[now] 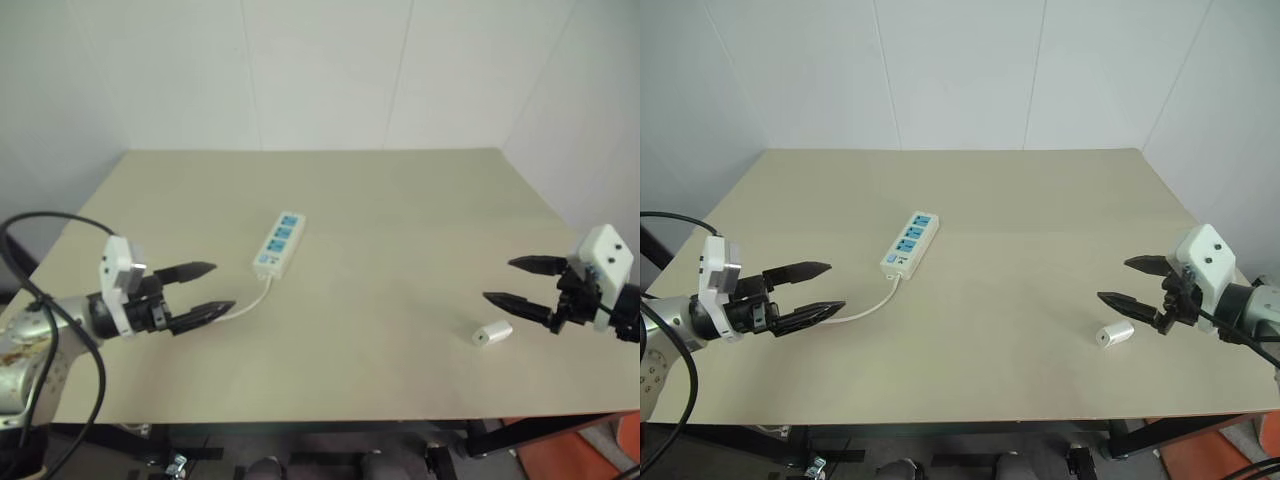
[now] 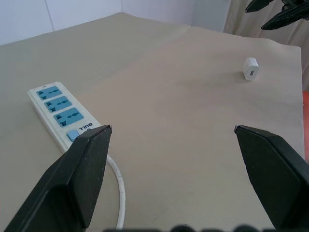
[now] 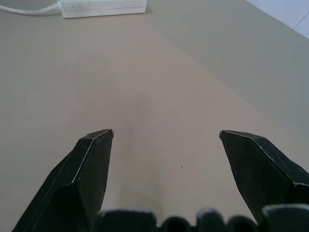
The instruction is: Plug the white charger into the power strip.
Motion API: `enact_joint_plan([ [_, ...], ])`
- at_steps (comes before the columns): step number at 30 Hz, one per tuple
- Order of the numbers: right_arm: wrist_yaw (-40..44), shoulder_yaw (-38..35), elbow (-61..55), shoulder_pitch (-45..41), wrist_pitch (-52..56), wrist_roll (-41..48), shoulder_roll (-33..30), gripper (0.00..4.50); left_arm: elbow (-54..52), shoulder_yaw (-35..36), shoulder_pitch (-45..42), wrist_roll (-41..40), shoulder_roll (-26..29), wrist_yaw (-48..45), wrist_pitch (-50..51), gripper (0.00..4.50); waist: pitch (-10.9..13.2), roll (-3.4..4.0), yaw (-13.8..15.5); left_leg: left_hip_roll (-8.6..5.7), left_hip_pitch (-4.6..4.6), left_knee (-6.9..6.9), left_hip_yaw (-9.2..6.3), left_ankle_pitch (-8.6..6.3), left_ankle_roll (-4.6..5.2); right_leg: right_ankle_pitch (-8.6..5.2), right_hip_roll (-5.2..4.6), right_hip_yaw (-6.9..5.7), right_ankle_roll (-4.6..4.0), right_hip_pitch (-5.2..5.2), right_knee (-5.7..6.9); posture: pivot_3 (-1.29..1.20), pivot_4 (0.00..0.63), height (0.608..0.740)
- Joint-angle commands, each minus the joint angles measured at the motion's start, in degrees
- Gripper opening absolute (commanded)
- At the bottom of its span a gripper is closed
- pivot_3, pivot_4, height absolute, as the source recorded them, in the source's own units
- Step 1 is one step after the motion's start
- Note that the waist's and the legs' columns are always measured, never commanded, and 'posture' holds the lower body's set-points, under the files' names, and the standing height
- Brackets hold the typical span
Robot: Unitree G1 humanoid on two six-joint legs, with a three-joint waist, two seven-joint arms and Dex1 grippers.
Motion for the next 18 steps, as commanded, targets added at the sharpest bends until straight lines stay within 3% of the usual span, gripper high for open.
enact_joint_plan([
  [1, 0.2, -3.0, -1.4, 0.0, -0.5, 1.4, -0.8, 4.2, -2.0, 1.2, -0.1, -0.8, 0.5, 0.6, 0.0, 4.47, 0.0, 0.0, 0.0, 0.0, 0.0, 0.0, 0.0, 0.0, 0.0, 0.0, 0.0, 0.0, 0.0, 0.0, 0.0, 0.0, 0.15, 0.74],
  [11, -0.3, -2.1, -1.3, -1.1, -0.2, 1.8, -0.9, 4.2, -2.2, 0.4, -2.0, -0.1, -1.7, 5.9, -0.1, 4.47, 0.0, 0.0, 0.0, 0.0, 0.0, 0.0, 0.01, 0.0, 0.0, 0.0, 0.0, 0.01, 0.0, 0.0, 0.0, 0.0, 0.15, 0.74],
  [13, -0.6, -1.7, -1.1, -1.5, -0.4, 1.8, -0.9, 4.2, -1.9, -2.4, -5.1, 4.0, -5.5, 14.5, 0.3, 4.47, 0.0, -0.01, 0.2, -0.01, 0.0, 0.0, 0.01, 0.0, 0.0, 0.01, -0.01, 0.01, 0.02, 0.0, 0.0, 0.0, 0.15, 0.74],
  [18, -1.4, 0.0, -1.8, -2.8, -0.4, 1.8, 0.0, 4.2, 0.7, -10.7, -13.7, 15.0, -21.2, 37.3, 1.9, 4.47, 0.0, -0.08, 1.4, -0.09, 0.03, 0.13, -0.01, 0.0, 0.0, 0.16, -0.03, 0.04, 0.24, 0.19, -0.11, 0.0, 0.15, 0.74],
])
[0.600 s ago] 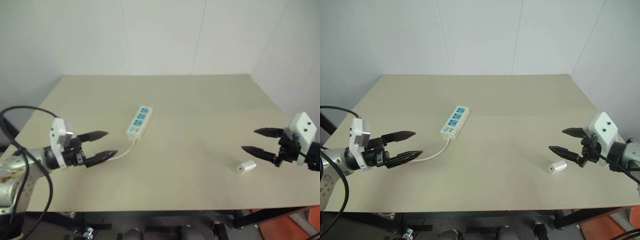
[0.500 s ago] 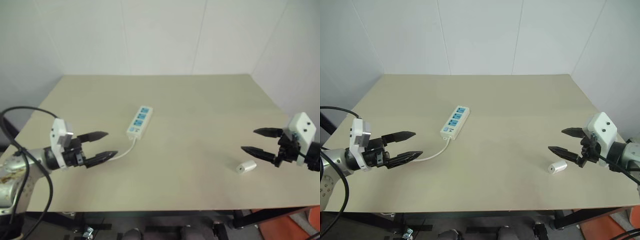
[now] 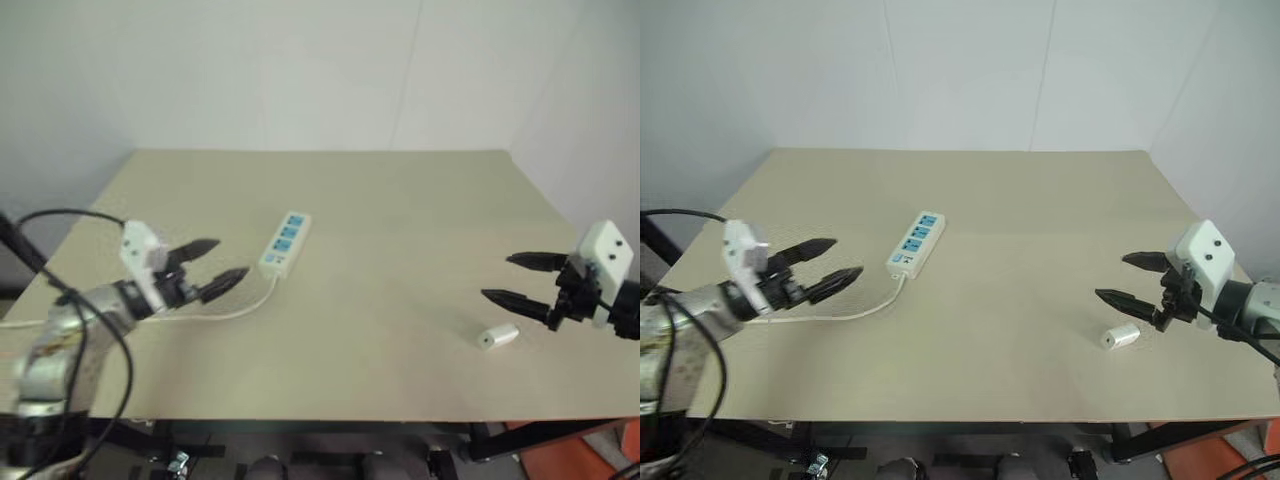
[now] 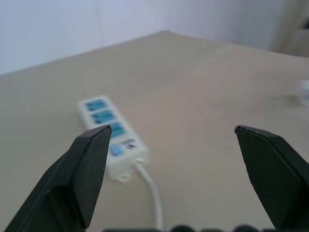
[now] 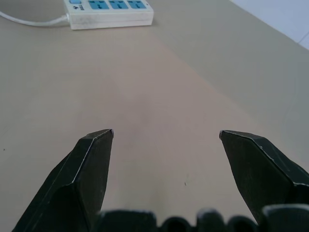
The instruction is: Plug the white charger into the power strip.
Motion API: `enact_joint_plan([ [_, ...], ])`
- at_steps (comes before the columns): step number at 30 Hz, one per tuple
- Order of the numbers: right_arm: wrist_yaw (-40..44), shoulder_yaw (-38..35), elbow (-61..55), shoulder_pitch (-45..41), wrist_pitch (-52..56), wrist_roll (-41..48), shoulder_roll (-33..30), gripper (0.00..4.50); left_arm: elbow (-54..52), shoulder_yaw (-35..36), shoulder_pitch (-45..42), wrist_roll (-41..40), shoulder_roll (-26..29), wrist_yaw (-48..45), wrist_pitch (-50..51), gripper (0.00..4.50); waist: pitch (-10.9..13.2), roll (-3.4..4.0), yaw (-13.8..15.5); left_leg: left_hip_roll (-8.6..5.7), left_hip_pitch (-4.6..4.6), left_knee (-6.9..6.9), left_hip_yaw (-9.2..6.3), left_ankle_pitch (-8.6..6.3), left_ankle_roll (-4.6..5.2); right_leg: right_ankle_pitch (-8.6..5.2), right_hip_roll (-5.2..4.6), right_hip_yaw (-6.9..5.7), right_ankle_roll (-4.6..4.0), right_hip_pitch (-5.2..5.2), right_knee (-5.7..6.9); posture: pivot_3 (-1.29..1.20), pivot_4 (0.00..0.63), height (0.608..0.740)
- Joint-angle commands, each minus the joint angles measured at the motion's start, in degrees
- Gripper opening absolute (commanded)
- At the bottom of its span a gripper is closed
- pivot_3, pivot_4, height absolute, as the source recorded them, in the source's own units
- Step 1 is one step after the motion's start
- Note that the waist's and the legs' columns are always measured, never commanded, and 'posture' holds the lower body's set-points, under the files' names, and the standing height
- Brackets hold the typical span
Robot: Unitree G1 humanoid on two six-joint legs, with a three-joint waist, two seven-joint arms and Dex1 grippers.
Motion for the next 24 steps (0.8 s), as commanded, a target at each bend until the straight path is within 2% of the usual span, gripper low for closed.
enact_joint_plan([
  [1, -0.7, -0.6, -1.9, -1.2, -0.4, 0.9, 0.0, 4.2, 0.2, -3.5, -3.7, 5.0, -7.5, 12.6, 1.1, 4.47, 0.0, -0.05, 0.0, -0.01, -0.06, 0.01, 0.0, 0.0, 0.0, 0.01, 0.0, 0.02, 0.02, -0.04, -0.02, 0.0, 0.15, 0.74],
  [4, -1.0, -0.3, -1.8, -2.0, -0.4, 1.2, 0.1, 4.2, 3.5, -6.6, -6.4, 9.4, -13.6, 18.7, 0.4, 4.47, 0.0, -0.07, 0.1, -0.04, -0.18, 0.02, 0.0, 0.0, 0.0, 0.05, -0.01, 0.05, 0.01, -0.11, -0.1, 0.0, 0.15, 0.74],
  [9, -1.3, 0.5, -2.4, -3.1, -0.5, 1.8, 0.4, 4.2, 13.7, -10.4, -10.2, 17.9, -18.8, 24.3, -7.7, 4.47, 0.0, -0.08, -0.1, -0.05, -0.08, 0.02, 0.03, 0.0, 0.0, 0.07, 0.02, 0.12, -0.01, -0.07, -0.06, 0.0, 0.15, 0.74],
  [15, -2.1, 0.3, -3.4, -3.1, -0.1, 2.3, 1.0, 4.2, 25.9, -10.7, -15.9, 23.3, -21.3, 28.4, -16.2, 4.47, 0.0, -0.08, 0.0, -0.07, -0.12, 0.03, 0.03, 0.0, 0.0, 0.11, 0.03, 0.13, 0.05, -0.09, -0.13, 0.0, 0.15, 0.74],
  [24, -4.3, -1.7, -6.4, -3.4, 3.1, 7.0, 2.6, 4.2, 37.6, -11.9, -18.7, 25.5, -23.7, 26.8, -24.2, 4.47, 0.0, -0.08, 0.1, -0.1, -0.17, 0.03, 0.04, 0.0, 0.0, 0.13, 0.0, 0.13, 0.08, -0.1, -0.16, 0.0, 0.15, 0.74],
])
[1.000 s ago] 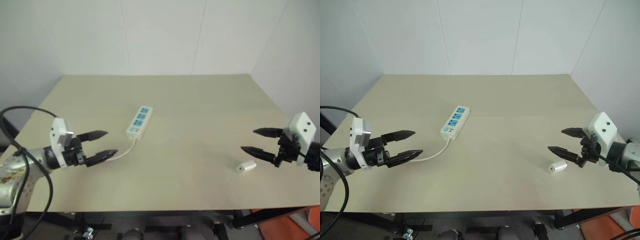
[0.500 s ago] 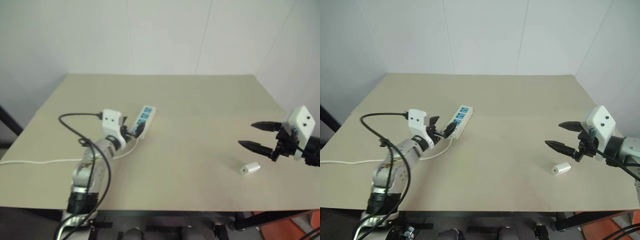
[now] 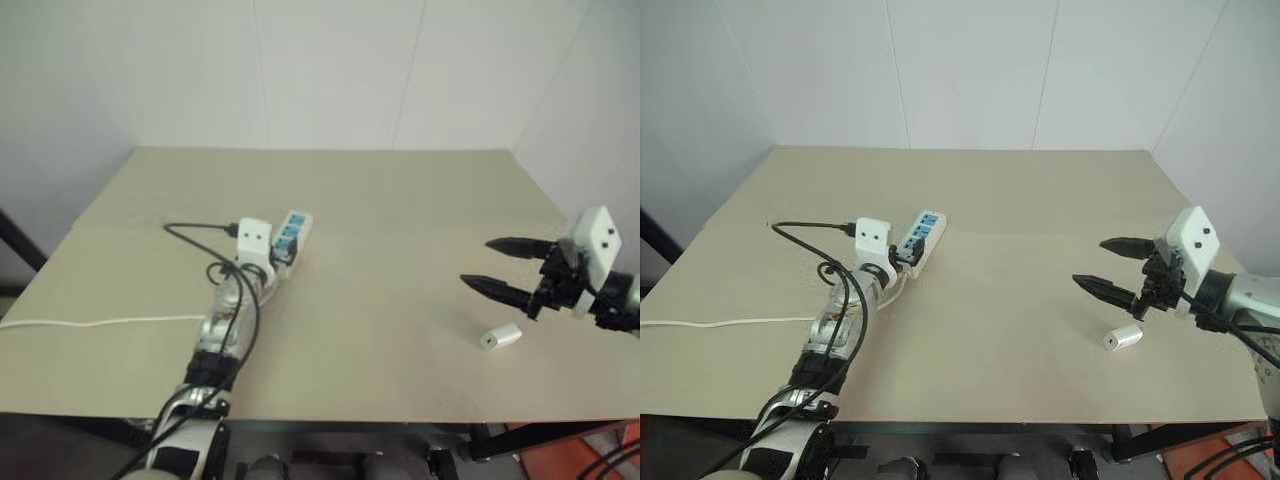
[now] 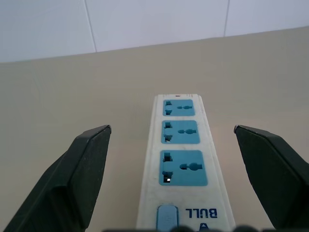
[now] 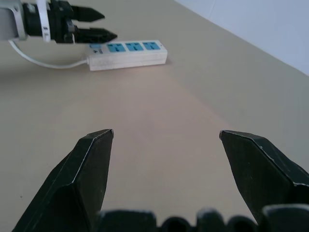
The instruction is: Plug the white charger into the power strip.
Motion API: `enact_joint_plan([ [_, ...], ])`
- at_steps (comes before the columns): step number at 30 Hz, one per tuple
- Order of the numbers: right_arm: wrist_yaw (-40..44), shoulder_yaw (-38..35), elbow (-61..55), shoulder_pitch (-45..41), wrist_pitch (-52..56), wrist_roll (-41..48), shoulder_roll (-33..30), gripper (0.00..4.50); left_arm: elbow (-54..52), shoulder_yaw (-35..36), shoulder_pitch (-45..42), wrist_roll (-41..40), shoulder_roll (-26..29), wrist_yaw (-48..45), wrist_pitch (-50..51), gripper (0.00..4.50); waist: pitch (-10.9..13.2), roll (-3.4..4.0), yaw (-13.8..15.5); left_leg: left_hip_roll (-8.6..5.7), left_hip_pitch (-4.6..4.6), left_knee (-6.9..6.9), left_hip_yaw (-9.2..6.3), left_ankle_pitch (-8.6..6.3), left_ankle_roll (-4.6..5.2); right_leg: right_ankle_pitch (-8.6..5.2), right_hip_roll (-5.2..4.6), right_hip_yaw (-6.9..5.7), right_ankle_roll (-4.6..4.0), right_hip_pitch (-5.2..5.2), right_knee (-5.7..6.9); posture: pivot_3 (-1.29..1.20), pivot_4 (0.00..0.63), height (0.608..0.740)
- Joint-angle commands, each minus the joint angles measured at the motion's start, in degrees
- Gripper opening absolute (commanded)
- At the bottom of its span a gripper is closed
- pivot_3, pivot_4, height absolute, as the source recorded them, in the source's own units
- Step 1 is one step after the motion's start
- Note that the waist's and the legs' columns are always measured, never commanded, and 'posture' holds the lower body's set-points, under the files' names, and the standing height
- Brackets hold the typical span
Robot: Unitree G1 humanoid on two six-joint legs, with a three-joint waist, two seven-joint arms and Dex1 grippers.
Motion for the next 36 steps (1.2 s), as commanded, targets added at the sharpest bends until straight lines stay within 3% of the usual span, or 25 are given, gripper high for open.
enact_joint_plan([
  [1, -0.9, -2.4, -2.0, 0.0, 0.5, 1.2, -0.6, 4.2, 2.7, -0.5, -1.2, 1.5, -0.7, -0.1, -4.2, 4.47, 0.0, 0.0, 0.0, 0.0, 0.0, 0.01, 0.0, 0.0, 0.0, 0.0, 0.0, 0.0, 0.01, 0.0, -0.01, 0.0, 0.15, 0.74],
  [21, -1.9, -2.3, -4.1, 0.0, 1.2, 2.3, -0.9, 4.2, 17.5, 1.4, -2.5, -0.2, -3.4, -3.1, -3.0, 4.47, -0.1, 0.09, 0.2, -0.03, 0.12, 0.02, 0.0, 0.0, 0.0, 0.02, -0.01, 0.0, 0.07, 0.14, 0.0, 0.0, 0.15, 0.74],
  [26, -2.2, -3.1, -5.2, 0.4, 1.4, 2.7, -1.2, 4.2, 19.1, 1.7, -3.2, -0.6, -3.5, -6.0, -1.6, 3.3, -0.2, 0.25, 0.2, -0.03, 0.16, 0.02, 0.01, 0.0, 0.0, 0.01, -0.01, 0.0, 0.09, 0.18, 0.0, 0.0, 0.15, 0.74],
  [32, -2.6, -4.0, -5.6, 0.7, 1.5, 3.2, -1.4, 4.2, 20.8, 2.5, -4.7, -1.2, -3.5, -8.2, -1.1, 3.3, -0.3, 0.27, 0.5, -0.04, 0.16, 0.02, 0.01, 0.0, -0.01, 0.01, -0.02, 0.0, 0.1, 0.18, 0.0, 0.0, 0.15, 0.74],
  [36, -3.1, -4.3, -5.1, 0.6, 1.5, 2.9, -1.5, 4.2, 18.0, -1.4, -4.0, -0.6, -1.8, -18.0, -1.7, 3.3, -0.3, 0.27, 0.5, -0.04, 0.13, 0.02, 0.01, 0.0, -0.01, 0.0, -0.02, 0.0, 0.1, 0.16, -0.01, 0.0, 0.15, 0.74],
])
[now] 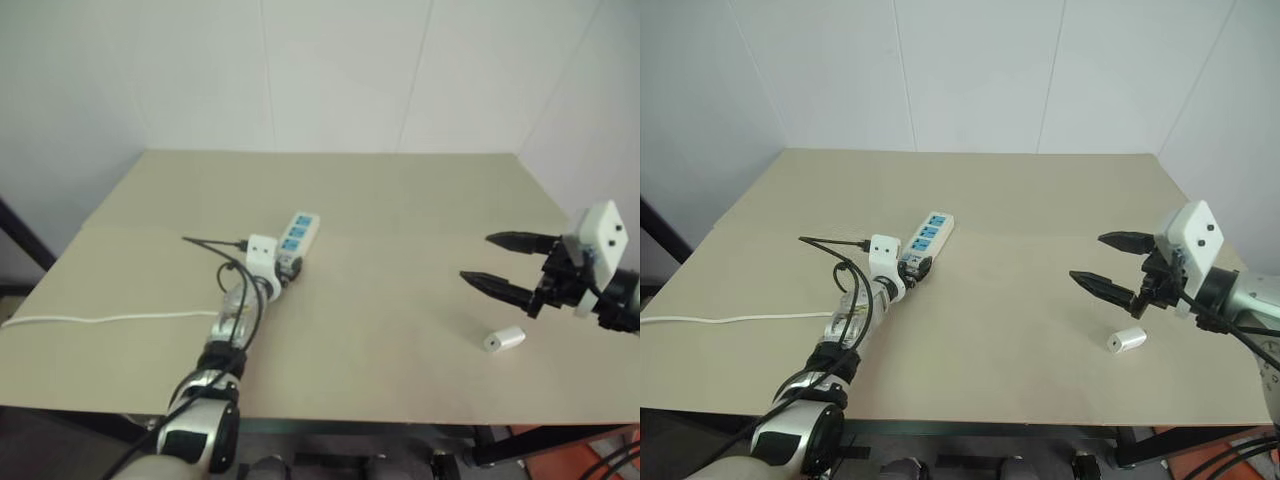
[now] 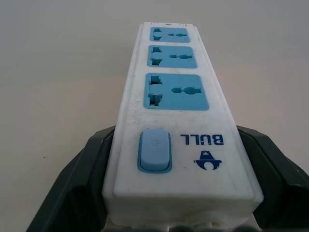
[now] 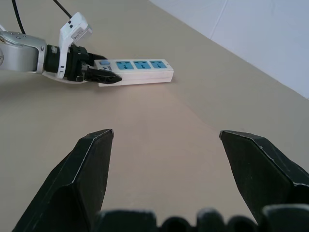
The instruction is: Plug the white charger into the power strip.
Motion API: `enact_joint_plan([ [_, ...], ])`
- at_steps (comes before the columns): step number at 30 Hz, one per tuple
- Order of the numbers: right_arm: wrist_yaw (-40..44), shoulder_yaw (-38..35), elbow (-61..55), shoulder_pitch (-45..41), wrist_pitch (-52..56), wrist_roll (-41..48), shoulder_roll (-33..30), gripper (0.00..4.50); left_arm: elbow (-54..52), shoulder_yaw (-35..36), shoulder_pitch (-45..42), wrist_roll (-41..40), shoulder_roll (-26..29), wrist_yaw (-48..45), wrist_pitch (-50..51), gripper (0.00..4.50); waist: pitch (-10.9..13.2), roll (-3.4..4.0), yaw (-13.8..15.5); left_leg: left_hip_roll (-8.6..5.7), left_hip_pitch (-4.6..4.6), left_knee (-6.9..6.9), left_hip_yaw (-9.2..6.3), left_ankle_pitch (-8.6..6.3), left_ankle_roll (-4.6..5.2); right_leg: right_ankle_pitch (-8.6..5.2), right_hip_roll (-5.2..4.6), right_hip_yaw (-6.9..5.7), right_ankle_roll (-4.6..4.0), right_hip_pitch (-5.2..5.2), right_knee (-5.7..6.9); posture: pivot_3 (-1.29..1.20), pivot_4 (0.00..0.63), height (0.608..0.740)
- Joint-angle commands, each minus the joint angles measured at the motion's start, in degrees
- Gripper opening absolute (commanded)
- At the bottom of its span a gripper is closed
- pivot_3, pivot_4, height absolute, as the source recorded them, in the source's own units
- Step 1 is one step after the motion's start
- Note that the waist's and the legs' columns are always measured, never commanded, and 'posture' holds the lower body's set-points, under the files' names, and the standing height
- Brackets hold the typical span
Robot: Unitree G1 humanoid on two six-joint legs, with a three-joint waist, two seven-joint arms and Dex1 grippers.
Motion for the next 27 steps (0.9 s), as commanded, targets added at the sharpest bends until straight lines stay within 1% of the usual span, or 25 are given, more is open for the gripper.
enact_joint_plan([
  [1, -0.7, -3.0, -0.7, -0.4, 0.1, 0.7, -1.0, 4.2, -1.8, -4.7, 2.0, 0.2, 0.4, -10.7, 0.7, 3.3, 0.0, 0.0, 0.0, 0.0, -0.02, 0.0, 0.0, 0.0, 0.0, 0.0, 0.0, 0.0, 0.0, -0.01, -0.01, 0.0, 0.15, 0.74],
  [4, -0.6, -3.0, -0.1, -0.4, 0.1, 0.3, -1.3, 4.2, -6.7, -7.6, 3.4, -0.9, 2.7, -20.8, 0.8, 3.3, 0.0, 0.0, 0.0, 0.0, -0.09, 0.0, 0.01, 0.0, 0.0, -0.01, -0.01, 0.0, 0.0, -0.06, -0.05, 0.0, 0.15, 0.74],
  [9, 0.0, -3.2, 0.8, -0.2, 0.1, 0.3, -2.1, 4.2, -14.5, -11.6, 5.8, -2.1, 7.7, -34.4, 1.8, 3.3, 0.0, -0.01, 0.0, 0.02, -0.15, 0.0, 0.01, 0.0, 0.0, -0.01, 0.0, 0.0, -0.02, -0.14, -0.04, 0.0, 0.15, 0.74],
  [13, 1.3, -2.7, 1.8, -0.3, 0.4, 0.3, -3.5, 4.2, -20.8, -15.5, 8.3, -3.2, 13.9, -48.2, -1.3, 3.3, 0.0, -0.01, -0.5, 0.04, -0.16, -0.01, 0.02, 0.0, 0.0, -0.02, 0.0, 0.0, -0.04, -0.16, -0.03, 0.0, 0.15, 0.74],
  [17, 3.1, -1.6, 3.2, -0.6, 0.2, -0.1, -5.3, 4.2, -23.5, -17.0, 10.5, -5.4, 18.0, -58.8, -6.3, 3.3, 0.0, 0.01, -0.6, 0.07, -0.16, -0.03, 0.04, 0.0, 0.0, -0.05, 0.01, 0.0, -0.09, -0.19, -0.03, 0.0, 0.15, 0.74],
  [19, 3.9, -1.0, 3.8, -0.8, 0.1, -0.3, -6.1, 4.2, -23.6, -17.5, 10.9, -5.5, 18.8, -61.0, -6.5, 3.3, 0.0, 0.0, -0.6, 0.09, -0.15, -0.03, 0.05, 0.0, 0.0, -0.06, 0.01, 0.0, -0.1, -0.2, -0.01, 0.0, 0.15, 0.74],
  [21, 4.5, -0.3, 4.4, -1.1, 0.4, -0.9, -7.3, 4.2, -23.6, -17.3, 11.1, -5.5, 18.4, -60.3, -6.0, 3.3, 0.0, -0.01, -0.6, 0.09, -0.15, -0.03, 0.05, 0.0, 0.01, -0.06, 0.01, 0.0, -0.1, -0.19, -0.01, 0.0, 0.15, 0.74],
  [25, 7.0, 3.2, 6.2, -2.0, 2.8, -2.8, -12.7, 4.2, -23.9, -17.0, 11.3, -5.3, 17.4, -58.9, -5.4, 3.3, 0.1, 0.01, -0.6, 0.08, -0.17, -0.02, 0.05, 0.0, 0.01, -0.05, -0.01, 0.0, -0.09, -0.21, -0.02, 0.0, 0.15, 0.74],
  [27, 11.2, 6.3, 8.3, -2.5, -0.3, -5.5, -16.3, 4.2, -24.0, -17.1, 11.4, -5.2, 17.3, -58.8, -5.3, 3.3, 0.1, 0.01, -0.6, 0.09, -0.2, -0.02, 0.06, 0.0, 0.01, -0.05, 0.0, 0.01, -0.09, -0.25, -0.03, 0.0, 0.15, 0.74],
])
